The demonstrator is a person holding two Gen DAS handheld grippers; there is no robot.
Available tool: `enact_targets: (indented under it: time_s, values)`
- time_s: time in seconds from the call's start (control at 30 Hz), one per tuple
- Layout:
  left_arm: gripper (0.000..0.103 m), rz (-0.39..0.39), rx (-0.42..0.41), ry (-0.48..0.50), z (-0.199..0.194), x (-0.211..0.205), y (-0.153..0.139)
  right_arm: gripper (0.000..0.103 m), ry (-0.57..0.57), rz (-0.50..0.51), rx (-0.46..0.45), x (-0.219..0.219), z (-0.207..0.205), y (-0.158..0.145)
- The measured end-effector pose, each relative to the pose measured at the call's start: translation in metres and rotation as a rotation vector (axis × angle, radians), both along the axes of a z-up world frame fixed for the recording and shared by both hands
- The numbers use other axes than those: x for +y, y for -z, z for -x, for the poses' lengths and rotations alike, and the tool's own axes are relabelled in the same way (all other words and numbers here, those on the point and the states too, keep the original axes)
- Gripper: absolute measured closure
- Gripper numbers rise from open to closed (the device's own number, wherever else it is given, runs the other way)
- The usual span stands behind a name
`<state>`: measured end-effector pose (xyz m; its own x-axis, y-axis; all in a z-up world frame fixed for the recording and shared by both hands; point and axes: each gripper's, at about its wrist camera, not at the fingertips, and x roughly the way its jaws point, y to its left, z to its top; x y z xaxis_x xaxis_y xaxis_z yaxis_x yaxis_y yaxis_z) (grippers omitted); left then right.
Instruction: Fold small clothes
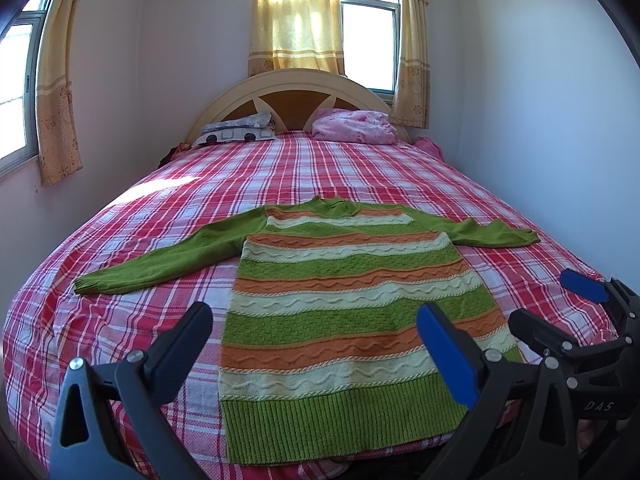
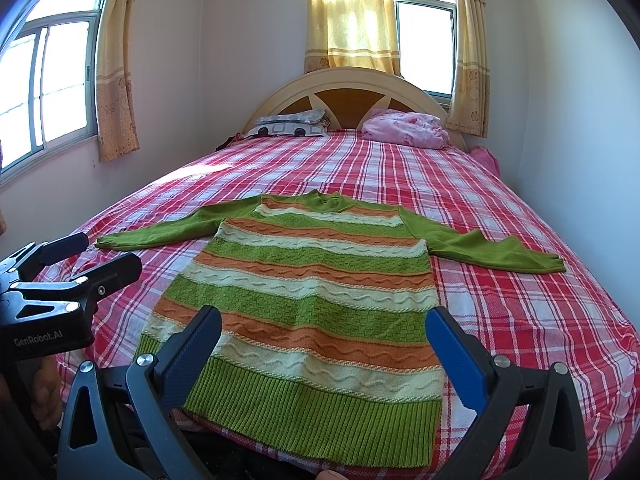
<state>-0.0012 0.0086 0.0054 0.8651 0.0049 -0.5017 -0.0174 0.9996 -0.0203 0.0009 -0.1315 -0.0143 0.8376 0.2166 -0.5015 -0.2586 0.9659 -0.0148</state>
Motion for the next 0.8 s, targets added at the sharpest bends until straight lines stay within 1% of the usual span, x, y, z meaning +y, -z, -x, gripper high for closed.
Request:
enact_targets:
  time_s: [0.2,0.23,0.47,0.67,0.8]
  values:
    - [0.000,-0.002,-0.001,0.004,0.001,0.002,0.000,0.001,-0.004,0.005,0.006,0.004,0.005,0.004]
    - [0.000,-0.003,0.000,0.004,0.001,0.003,0.000,0.001,-0.005,0.004,0.009,0.003,0.000,0.008]
    - [0.000,-0.018,0.007,0.002,-0.004,0.002,0.004,0.001,0.000,0.005,0.022,0.002,-0.007,0.011]
    - [0.000,-0.052,0.025,-0.001,-0.016,-0.002,0.013,0.001,0.016,-0.003,0.068,-0.006,-0.026,0.025]
    - [0.000,-0.092,0.049,-0.001,-0.030,-0.004,0.021,0.001,0.030,-0.003,0.101,-0.014,-0.045,0.038]
